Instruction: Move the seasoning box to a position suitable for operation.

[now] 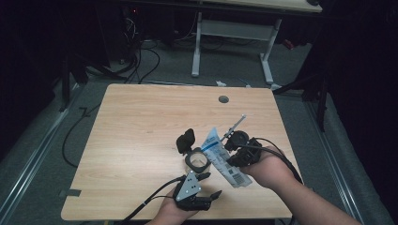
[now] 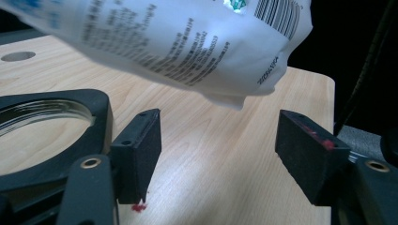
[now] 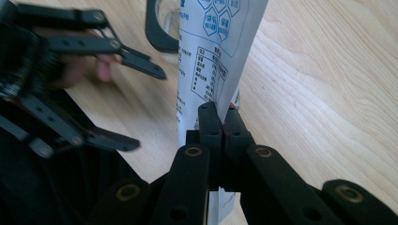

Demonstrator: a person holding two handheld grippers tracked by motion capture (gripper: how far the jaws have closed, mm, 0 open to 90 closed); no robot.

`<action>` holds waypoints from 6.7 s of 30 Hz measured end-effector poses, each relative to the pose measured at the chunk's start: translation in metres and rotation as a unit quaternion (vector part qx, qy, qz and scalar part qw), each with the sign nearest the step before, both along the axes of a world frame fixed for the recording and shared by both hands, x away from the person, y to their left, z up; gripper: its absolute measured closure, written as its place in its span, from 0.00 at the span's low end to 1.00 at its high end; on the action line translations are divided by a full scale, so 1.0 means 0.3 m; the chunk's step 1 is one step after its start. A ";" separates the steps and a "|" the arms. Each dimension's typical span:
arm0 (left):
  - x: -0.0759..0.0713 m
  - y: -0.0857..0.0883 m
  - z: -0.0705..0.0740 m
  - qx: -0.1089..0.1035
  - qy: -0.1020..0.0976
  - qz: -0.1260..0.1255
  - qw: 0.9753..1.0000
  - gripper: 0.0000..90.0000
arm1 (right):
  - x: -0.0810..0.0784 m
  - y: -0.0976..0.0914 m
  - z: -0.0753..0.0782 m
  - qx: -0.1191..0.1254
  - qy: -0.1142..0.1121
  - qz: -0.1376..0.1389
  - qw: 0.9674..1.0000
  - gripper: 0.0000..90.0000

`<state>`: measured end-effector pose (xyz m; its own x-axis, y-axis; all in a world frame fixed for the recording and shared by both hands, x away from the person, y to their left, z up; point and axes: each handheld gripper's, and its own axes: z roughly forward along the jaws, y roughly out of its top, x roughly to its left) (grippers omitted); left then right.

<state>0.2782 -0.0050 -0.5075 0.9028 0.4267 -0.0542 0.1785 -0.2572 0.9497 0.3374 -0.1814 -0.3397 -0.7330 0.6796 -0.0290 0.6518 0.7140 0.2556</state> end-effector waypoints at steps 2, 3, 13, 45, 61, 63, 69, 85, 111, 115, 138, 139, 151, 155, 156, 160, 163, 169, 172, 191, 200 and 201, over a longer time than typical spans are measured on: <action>0.003 -0.012 -0.003 0.004 -0.002 0.001 1.000 0.34 | 0.002 0.013 0.004 0.000 -0.001 0.005 1.000 1.00; 0.004 -0.018 -0.004 0.004 -0.002 0.000 1.000 0.34 | 0.002 0.017 0.005 0.002 -0.002 0.007 1.000 1.00; 0.019 -0.041 0.000 0.007 0.003 0.016 1.000 0.32 | 0.002 0.067 0.016 0.006 0.000 0.014 1.000 1.00; 0.013 -0.068 0.021 0.029 -0.007 0.044 0.999 0.50 | 0.007 0.100 0.020 0.011 -0.010 0.013 1.000 1.00; 0.000 -0.058 0.028 0.019 -0.017 0.028 0.999 0.66 | 0.013 0.083 0.013 -0.003 -0.007 0.007 1.000 1.00; -0.006 -0.056 0.030 0.019 -0.018 0.025 0.999 0.66 | 0.014 0.086 0.011 -0.004 -0.006 0.009 1.000 1.00; -0.028 -0.056 0.032 0.026 -0.038 0.028 0.999 0.68 | 0.019 0.096 0.001 -0.005 -0.003 0.015 1.000 1.00; -0.031 -0.067 0.014 0.016 -0.023 0.022 0.999 0.67 | 0.032 0.096 -0.021 -0.012 0.009 0.018 1.000 1.00; -0.047 -0.070 0.041 0.011 -0.045 0.021 0.999 0.68 | 0.044 0.104 -0.009 -0.025 0.013 0.020 0.999 1.00; -0.052 -0.075 0.045 0.011 -0.049 0.019 0.999 0.68 | 0.047 0.103 -0.010 -0.025 0.018 0.021 0.999 1.00; -0.052 -0.073 0.046 0.014 -0.051 0.025 0.998 0.69 | 0.049 0.100 -0.016 0.001 0.023 -0.013 1.000 0.99; -0.051 -0.074 0.046 0.013 -0.049 0.024 0.998 0.69 | 0.049 0.103 -0.016 -0.002 0.026 -0.015 1.000 0.99; -0.038 -0.077 0.046 0.011 -0.050 0.023 0.998 0.68 | 0.074 0.117 -0.019 -0.014 0.040 0.001 0.999 0.99; -0.035 -0.075 0.051 0.007 -0.048 0.022 0.999 0.68 | 0.078 0.123 -0.017 -0.016 0.036 0.007 0.999 0.99; -0.035 -0.074 0.052 0.006 -0.048 0.022 0.999 0.68 | 0.078 0.124 -0.015 -0.017 0.035 0.009 0.999 0.99; -0.037 -0.073 0.057 0.005 -0.047 0.020 0.999 0.68 | 0.075 0.126 -0.009 -0.019 0.033 0.009 0.999 1.00; -0.038 -0.073 0.062 0.005 -0.047 0.018 0.999 0.68 | 0.073 0.123 -0.005 -0.017 0.032 0.014 0.999 1.00; -0.040 -0.079 0.067 0.005 -0.046 0.015 0.999 0.68 | 0.072 0.121 -0.002 -0.019 0.035 0.011 0.999 1.00; -0.040 -0.080 0.068 0.004 -0.047 0.015 0.999 0.68 | 0.071 0.119 -0.001 -0.019 0.034 0.012 0.999 1.00; -0.035 -0.079 0.075 0.003 -0.048 0.013 0.999 0.68 | 0.077 0.122 -0.001 -0.016 0.034 0.018 0.999 0.99; -0.034 -0.077 0.078 0.002 -0.050 0.014 0.999 0.68 | 0.077 0.125 0.004 -0.015 0.031 0.018 0.999 1.00; -0.034 -0.076 0.079 0.002 -0.050 0.013 0.999 0.68 | 0.077 0.125 0.004 -0.015 0.031 0.018 0.999 1.00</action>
